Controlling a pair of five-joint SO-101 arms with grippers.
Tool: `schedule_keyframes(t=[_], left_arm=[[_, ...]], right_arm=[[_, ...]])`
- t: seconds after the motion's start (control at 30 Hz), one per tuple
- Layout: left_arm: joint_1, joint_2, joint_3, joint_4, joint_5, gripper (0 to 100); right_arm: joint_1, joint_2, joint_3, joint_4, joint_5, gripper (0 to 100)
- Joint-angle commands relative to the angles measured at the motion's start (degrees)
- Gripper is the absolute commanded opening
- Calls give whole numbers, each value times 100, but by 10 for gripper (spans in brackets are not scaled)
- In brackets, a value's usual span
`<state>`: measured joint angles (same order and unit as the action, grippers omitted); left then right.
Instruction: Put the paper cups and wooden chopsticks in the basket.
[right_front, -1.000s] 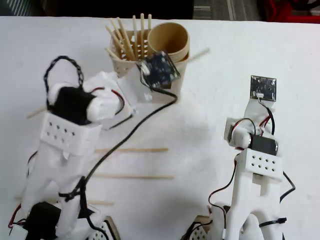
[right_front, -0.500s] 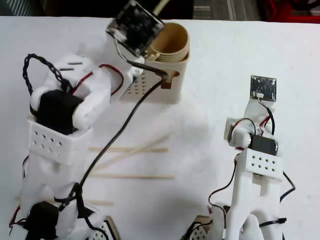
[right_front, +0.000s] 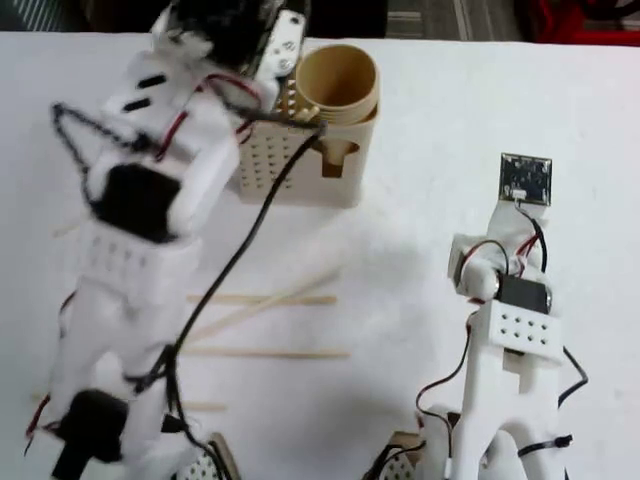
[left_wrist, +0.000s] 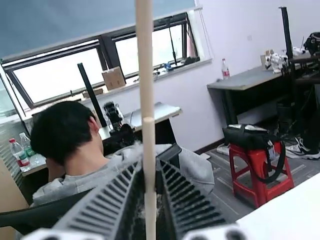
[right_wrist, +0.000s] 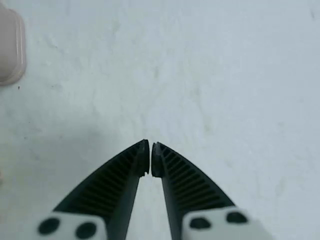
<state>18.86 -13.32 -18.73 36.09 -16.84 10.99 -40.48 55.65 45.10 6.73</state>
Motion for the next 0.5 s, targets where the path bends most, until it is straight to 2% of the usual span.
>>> schedule_keyframes(t=[0.0,0.23,0.47], left_arm=[[40,462,-237,-431,53,22],[-180,1279,-185,-457,62,22],[-558,1560,-220,484,545,55]], right_arm=[[22,-189,-35,-119,-35,25],[22,-189,-35,-119,-26,25],[22,-189,-35,-119,-26,25]])
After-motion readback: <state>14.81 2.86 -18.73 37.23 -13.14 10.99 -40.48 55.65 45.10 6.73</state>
